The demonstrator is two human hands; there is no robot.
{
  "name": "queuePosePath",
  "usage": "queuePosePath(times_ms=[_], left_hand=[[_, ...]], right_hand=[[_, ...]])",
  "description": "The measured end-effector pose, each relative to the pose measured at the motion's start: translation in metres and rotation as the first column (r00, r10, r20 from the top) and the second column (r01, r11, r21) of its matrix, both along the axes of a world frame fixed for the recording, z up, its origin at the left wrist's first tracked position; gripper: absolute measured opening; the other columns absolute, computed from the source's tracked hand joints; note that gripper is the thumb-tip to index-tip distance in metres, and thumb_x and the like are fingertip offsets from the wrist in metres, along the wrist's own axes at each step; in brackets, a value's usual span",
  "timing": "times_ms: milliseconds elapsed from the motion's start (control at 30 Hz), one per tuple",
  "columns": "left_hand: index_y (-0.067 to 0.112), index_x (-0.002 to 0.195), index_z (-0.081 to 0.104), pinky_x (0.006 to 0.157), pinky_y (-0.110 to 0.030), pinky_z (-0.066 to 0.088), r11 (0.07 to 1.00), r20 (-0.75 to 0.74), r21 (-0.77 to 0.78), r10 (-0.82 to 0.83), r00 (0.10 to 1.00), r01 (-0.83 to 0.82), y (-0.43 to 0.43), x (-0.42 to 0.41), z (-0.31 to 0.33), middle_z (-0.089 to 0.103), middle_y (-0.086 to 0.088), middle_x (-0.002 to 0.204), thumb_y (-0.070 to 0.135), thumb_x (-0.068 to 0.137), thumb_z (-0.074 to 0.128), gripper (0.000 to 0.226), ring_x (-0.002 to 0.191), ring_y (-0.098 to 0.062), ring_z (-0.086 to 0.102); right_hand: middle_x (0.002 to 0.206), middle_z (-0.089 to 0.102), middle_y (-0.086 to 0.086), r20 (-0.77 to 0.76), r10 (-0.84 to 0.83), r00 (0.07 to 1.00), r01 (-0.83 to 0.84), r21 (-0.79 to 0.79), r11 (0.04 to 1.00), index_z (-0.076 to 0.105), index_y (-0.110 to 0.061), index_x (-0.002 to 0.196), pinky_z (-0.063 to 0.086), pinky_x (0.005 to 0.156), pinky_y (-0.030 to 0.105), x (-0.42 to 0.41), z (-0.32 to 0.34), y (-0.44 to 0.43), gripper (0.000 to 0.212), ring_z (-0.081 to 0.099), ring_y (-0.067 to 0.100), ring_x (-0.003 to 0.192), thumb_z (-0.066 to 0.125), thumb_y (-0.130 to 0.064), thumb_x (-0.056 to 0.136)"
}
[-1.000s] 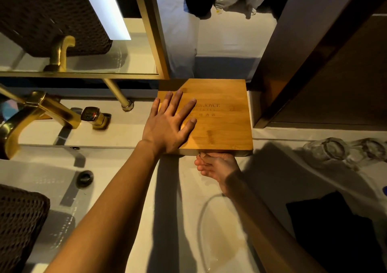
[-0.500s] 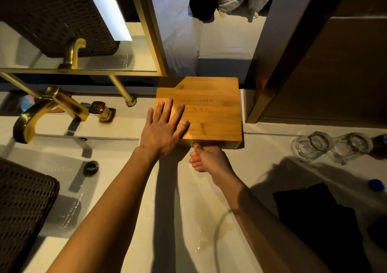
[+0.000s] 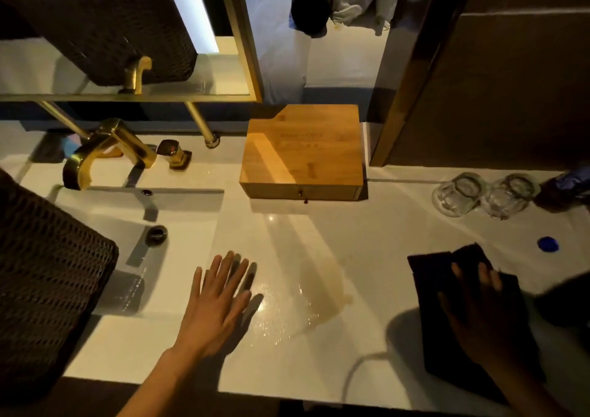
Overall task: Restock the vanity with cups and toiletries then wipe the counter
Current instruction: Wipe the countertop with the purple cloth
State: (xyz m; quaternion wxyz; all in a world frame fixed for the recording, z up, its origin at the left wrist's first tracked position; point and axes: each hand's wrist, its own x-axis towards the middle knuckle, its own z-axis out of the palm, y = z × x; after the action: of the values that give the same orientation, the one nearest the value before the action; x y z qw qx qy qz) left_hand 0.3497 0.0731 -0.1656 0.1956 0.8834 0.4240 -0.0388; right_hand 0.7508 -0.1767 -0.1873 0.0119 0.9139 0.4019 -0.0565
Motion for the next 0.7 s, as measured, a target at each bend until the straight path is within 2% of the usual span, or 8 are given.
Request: queuePosePath(times_ms=[67, 133, 200, 333, 567, 700], left_hand=[[0.049, 0.155, -0.005, 0.126, -0.053, -0.009, 0.999, -0.068, -0.041, 0.031, 0.997, -0.034, -0.02, -0.026, -0.014, -0.022, 0.016, 0.166, 0.07, 0.095, -0.003, 0.063, 0.154, -0.011, -0.022], [0.052, 0.153, -0.011, 0.125, -0.055, -0.011, 0.998, -0.123, -0.034, 0.048, 0.991, -0.052, -0.036, -0.041, -0.021, -0.027, 0.015, 0.164, 0.07, 0.095, 0.001, 0.062, 0.151, -0.01, -0.028], [0.052, 0.153, -0.012, 0.124, -0.056, -0.013, 0.998, -0.137, -0.009, 0.06, 0.989, -0.062, -0.044, -0.044, -0.026, -0.029, 0.014, 0.164, 0.07, 0.095, 0.003, 0.062, 0.151, -0.012, -0.03], [0.051, 0.154, -0.009, 0.124, -0.056, -0.013, 0.996, -0.133, 0.046, 0.088, 0.987, -0.082, -0.048, -0.044, -0.034, -0.024, 0.011, 0.165, 0.07, 0.097, 0.009, 0.063, 0.153, -0.015, -0.025], [0.051, 0.153, -0.011, 0.122, -0.06, -0.012, 0.991, -0.118, 0.082, 0.112, 0.987, -0.102, -0.057, -0.052, -0.041, -0.022, 0.009, 0.166, 0.065, 0.099, 0.007, 0.059, 0.154, -0.018, -0.024], [0.051, 0.154, -0.011, 0.122, -0.063, -0.009, 0.989, -0.124, 0.104, 0.116, 0.985, -0.103, -0.057, -0.053, -0.042, -0.019, 0.007, 0.167, 0.065, 0.098, 0.004, 0.059, 0.155, -0.019, -0.021]], right_hand=[[0.16, 0.027, 0.019, -0.075, -0.081, 0.994, 0.076, -0.076, 0.994, 0.033, -0.028, 0.153, 0.016, 0.117, 0.061, -0.001, -0.004, -0.005, 0.078, 0.023, 0.037, 0.148, 0.017, -0.068, 0.087], [0.164, 0.017, 0.013, -0.11, -0.131, 0.985, 0.123, -0.079, 0.989, 0.022, -0.036, 0.155, 0.009, 0.12, 0.059, -0.009, -0.006, -0.001, 0.078, 0.015, 0.032, 0.151, 0.014, -0.073, 0.086], [0.164, 0.017, 0.014, -0.074, -0.127, 0.989, 0.122, -0.069, 0.99, 0.021, -0.038, 0.155, 0.008, 0.12, 0.06, -0.012, -0.012, -0.002, 0.079, 0.016, 0.033, 0.151, 0.014, -0.074, 0.086], [0.165, 0.01, 0.013, -0.085, -0.165, 0.983, 0.159, -0.068, 0.985, 0.011, -0.041, 0.155, 0.002, 0.12, 0.061, -0.031, -0.017, -0.013, 0.081, 0.005, 0.032, 0.153, 0.01, -0.077, 0.083], [0.166, -0.005, 0.012, -0.102, -0.281, 0.954, 0.274, -0.079, 0.959, -0.003, -0.04, 0.155, -0.005, 0.117, 0.065, -0.116, -0.024, -0.015, 0.078, -0.008, 0.034, 0.152, 0.011, -0.072, 0.086], [0.166, -0.004, 0.013, -0.117, -0.349, 0.93, 0.341, -0.082, 0.937, 0.001, -0.04, 0.156, -0.004, 0.116, 0.068, -0.166, -0.027, 0.008, 0.073, -0.007, 0.036, 0.152, 0.018, -0.068, 0.09]])
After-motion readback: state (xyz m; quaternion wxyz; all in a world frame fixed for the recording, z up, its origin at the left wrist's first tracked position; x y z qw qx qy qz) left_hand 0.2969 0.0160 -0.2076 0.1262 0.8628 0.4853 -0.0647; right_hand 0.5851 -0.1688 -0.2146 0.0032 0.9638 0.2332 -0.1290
